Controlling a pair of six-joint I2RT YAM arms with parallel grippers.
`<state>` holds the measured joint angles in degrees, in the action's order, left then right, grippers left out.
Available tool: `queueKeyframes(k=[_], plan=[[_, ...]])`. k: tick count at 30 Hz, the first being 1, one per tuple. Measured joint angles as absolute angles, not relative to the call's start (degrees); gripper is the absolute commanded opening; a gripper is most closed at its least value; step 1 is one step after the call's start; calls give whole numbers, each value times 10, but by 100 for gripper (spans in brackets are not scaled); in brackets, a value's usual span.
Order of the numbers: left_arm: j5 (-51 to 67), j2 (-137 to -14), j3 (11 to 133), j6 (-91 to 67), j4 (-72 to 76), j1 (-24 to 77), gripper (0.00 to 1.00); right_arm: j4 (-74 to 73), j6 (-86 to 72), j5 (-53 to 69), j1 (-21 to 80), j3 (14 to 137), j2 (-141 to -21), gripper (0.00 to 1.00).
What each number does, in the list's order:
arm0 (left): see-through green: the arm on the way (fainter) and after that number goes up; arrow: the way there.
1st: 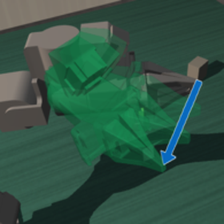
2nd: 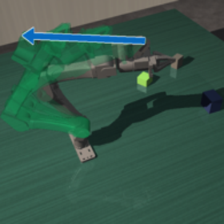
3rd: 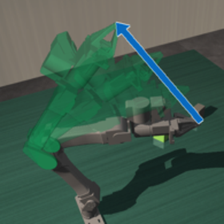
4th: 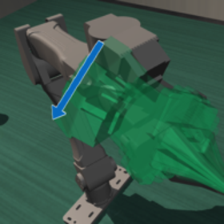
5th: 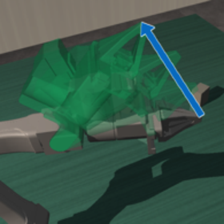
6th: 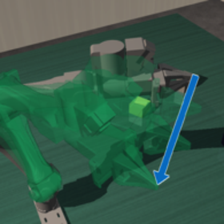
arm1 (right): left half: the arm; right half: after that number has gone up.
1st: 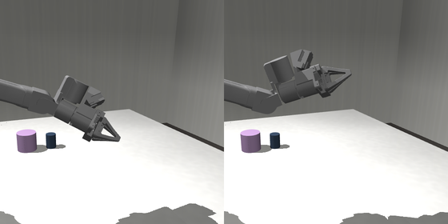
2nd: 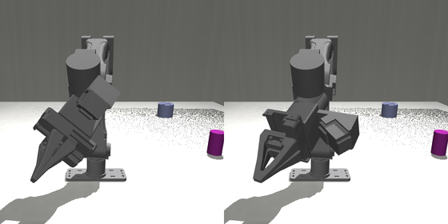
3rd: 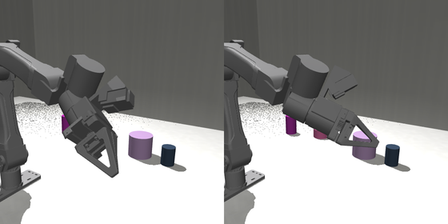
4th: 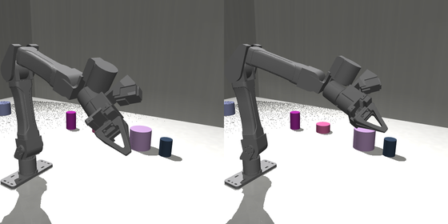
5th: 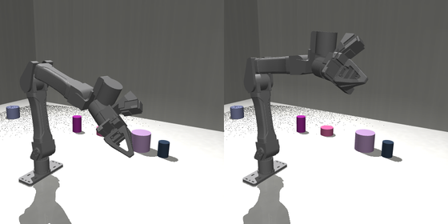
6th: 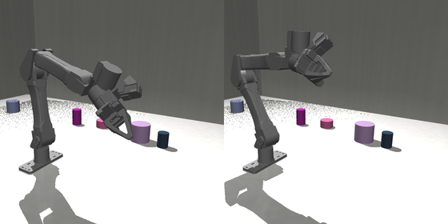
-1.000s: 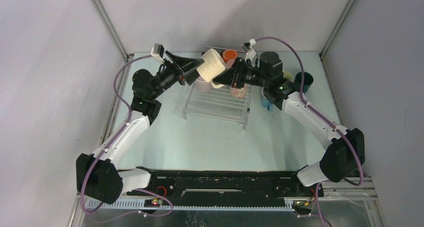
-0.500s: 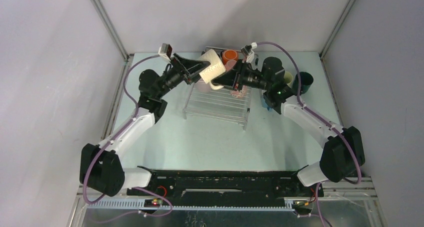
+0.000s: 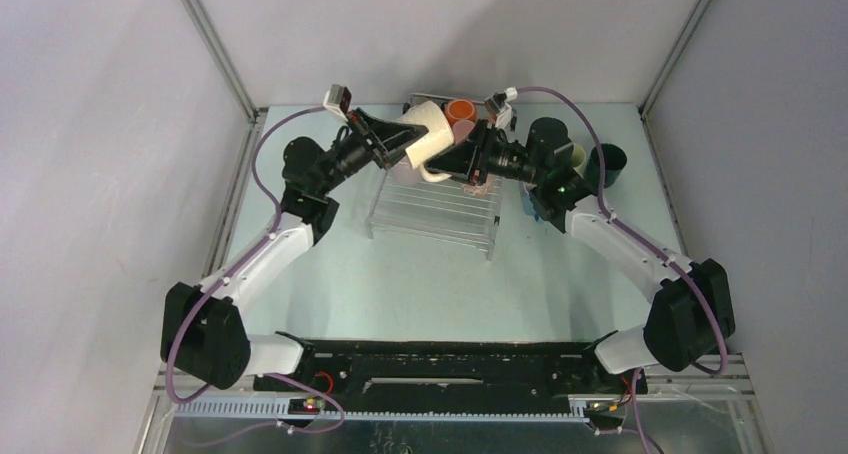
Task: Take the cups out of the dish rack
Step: Place the cup at the center of the board.
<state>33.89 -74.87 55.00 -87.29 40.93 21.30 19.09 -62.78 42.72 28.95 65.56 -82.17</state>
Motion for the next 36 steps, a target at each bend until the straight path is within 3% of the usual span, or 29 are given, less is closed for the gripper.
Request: queueKeyframes(k=[4, 9, 17, 24, 31, 36], plan=[[343, -749, 566, -841, 343, 215, 0, 162, -588, 408, 291, 655, -805, 81], [339, -749, 598, -781, 248, 215, 0, 100, -535, 372, 290, 655, -778, 92], [263, -730, 681, -596, -11, 201, 0, -34, -445, 291, 293, 655, -746, 97], [91, -705, 754, -405, -266, 192, 0, -145, -373, 182, 297, 655, -729, 100], [-32, -732, 757, -310, -401, 159, 0, -214, -328, 109, 299, 656, -719, 100], [-58, -783, 757, -277, -429, 125, 0, -247, -312, 84, 304, 656, -712, 100]])
